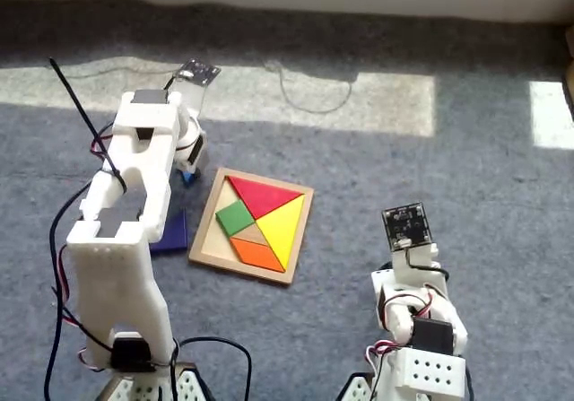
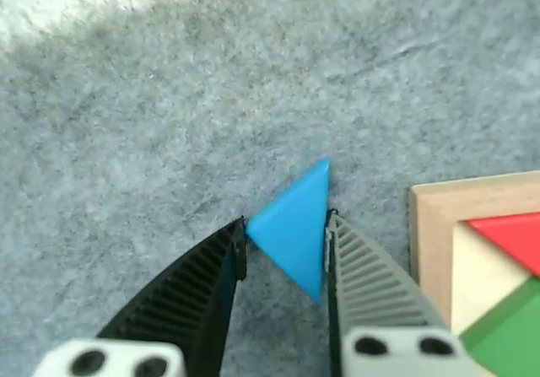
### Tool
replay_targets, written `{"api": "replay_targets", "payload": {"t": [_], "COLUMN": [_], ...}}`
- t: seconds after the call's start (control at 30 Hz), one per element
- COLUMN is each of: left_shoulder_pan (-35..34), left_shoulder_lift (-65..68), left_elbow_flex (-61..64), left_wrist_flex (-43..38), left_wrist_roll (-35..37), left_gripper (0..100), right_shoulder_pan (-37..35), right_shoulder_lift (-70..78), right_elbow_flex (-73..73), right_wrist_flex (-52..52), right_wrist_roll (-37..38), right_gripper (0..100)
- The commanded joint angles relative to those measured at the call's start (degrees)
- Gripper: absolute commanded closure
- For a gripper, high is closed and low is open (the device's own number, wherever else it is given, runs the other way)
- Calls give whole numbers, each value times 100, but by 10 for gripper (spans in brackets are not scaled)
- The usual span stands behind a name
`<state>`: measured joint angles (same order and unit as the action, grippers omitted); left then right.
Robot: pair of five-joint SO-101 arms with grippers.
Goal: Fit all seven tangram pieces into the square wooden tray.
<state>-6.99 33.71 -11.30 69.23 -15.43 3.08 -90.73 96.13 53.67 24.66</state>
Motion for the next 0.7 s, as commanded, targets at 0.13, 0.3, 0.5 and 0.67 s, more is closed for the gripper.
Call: {"api": "replay_targets", "payload": {"t": [0.13,0.3,0.5,0.67], "left_shoulder_pan": [312,514,1086,1675], "left_shoulder_lift": [-1332,-1965,-3143,-3864], "left_elbow_flex": [-198,171,1499,2879], "left_wrist_flex": [1116,1495,1424,607], "left_wrist_roll": [0,-9,-9,18], "left_gripper": [875,874,873,873], "right_shoulder_pan": [57,57,57,57], "right_shoulder_lift": [-66,-66,-66,-66], "right_elbow_flex": [189,189,189,189], "right_wrist_flex": [40,40,40,40], "right_wrist_roll": [-9,-9,-9,-9], "right_gripper": [986,986,986,986]}}
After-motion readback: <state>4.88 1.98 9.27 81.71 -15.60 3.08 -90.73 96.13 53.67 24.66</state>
